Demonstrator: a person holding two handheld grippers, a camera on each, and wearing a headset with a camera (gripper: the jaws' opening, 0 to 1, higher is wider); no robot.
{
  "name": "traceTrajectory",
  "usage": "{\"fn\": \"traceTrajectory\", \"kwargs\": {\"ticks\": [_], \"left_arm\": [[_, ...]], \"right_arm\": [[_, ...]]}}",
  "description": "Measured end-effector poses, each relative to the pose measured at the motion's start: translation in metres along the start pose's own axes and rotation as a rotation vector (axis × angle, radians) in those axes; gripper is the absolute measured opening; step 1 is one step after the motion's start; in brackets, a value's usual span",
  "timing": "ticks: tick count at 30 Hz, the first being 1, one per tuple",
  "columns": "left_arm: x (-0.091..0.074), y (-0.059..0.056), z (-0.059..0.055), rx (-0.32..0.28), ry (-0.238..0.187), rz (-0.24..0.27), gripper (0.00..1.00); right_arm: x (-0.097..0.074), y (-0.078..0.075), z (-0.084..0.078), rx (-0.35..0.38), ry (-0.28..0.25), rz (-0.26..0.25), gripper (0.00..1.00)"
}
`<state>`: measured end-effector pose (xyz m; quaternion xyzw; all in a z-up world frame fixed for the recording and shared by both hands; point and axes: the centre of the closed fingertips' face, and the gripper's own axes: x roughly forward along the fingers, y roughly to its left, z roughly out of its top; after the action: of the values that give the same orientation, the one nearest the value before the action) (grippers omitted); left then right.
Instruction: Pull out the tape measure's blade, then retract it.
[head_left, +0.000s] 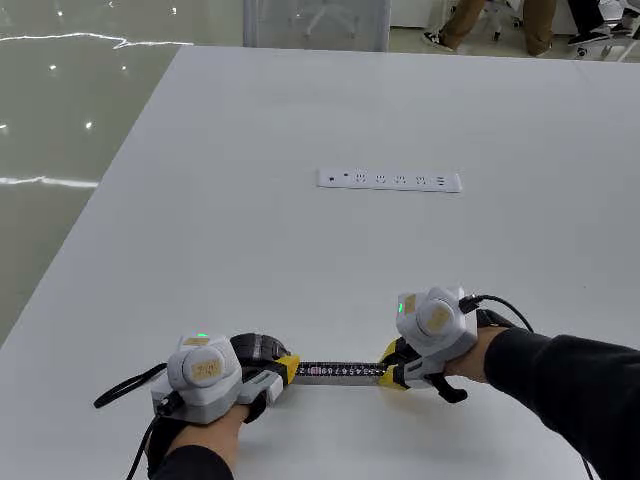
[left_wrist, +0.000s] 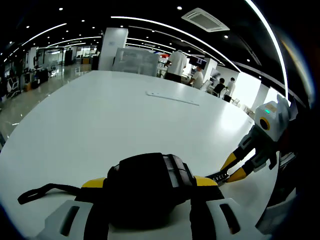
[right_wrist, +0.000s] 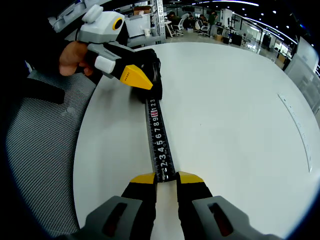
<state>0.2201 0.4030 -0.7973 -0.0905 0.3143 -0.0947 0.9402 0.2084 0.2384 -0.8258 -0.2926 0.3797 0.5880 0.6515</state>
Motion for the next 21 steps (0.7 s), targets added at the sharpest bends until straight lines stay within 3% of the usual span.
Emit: {"fn": "traceTrajectory", "kwargs": {"ticks": [21], "left_arm": [[-0.0006, 0.0002, -0.0004, 0.011, 0.008, -0.022, 0.6]], "right_arm": [[0.0064, 0.0056, 0.0074, 0.017, -0.015, 0.022, 0.12]]}}
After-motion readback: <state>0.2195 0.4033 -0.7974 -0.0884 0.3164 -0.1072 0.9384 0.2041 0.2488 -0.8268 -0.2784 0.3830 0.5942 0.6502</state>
